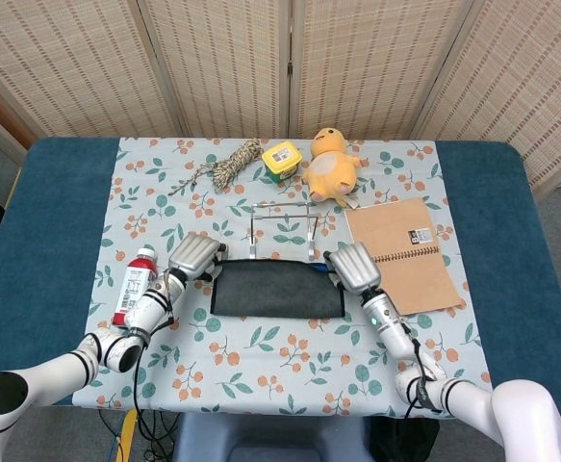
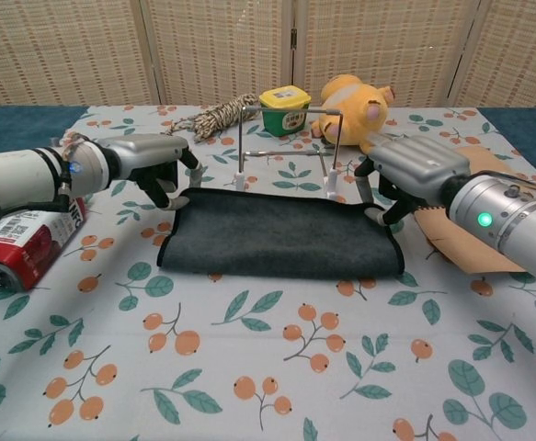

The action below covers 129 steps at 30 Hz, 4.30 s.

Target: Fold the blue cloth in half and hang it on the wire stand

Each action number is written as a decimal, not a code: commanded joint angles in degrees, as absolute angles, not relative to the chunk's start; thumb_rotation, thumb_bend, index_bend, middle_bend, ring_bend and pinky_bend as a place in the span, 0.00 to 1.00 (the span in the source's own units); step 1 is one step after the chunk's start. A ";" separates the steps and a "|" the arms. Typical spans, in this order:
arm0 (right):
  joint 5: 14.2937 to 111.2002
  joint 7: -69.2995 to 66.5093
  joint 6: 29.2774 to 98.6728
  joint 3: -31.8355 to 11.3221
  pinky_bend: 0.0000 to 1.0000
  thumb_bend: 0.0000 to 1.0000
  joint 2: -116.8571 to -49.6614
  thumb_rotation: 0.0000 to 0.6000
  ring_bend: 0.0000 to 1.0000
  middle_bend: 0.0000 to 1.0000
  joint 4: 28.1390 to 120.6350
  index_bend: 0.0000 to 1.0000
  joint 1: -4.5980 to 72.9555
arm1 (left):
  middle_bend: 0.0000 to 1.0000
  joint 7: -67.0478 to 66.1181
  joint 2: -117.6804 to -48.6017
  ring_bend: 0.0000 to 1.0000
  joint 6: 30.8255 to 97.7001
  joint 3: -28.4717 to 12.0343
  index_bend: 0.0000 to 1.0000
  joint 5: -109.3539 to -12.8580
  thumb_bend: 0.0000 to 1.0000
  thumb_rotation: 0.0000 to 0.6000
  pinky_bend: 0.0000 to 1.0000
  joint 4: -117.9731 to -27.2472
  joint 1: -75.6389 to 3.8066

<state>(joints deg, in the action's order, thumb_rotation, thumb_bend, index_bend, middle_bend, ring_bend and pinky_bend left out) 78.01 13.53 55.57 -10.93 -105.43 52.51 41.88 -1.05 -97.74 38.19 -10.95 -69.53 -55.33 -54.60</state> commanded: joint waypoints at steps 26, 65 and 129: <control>78.33 14.04 59.25 -10.27 0.98 0.17 -101.59 1.00 0.90 0.95 57.86 0.32 40.55 | 0.34 -15.40 -94.91 0.34 47.52 -12.48 0.15 -59.81 0.29 1.00 0.80 -65.80 -50.20; 102.87 -9.19 70.60 3.91 0.17 0.02 -101.50 1.00 0.07 0.29 37.19 0.41 43.57 | 0.19 -20.46 -79.61 0.18 62.71 -11.03 0.16 -60.30 0.29 1.00 0.37 -91.57 -39.26; 101.62 -17.76 73.32 7.07 0.15 0.10 -112.38 1.00 0.07 0.30 18.86 0.44 44.60 | 0.15 -20.42 -79.50 0.15 61.78 -10.67 0.15 -59.31 0.28 1.00 0.35 -92.23 -38.50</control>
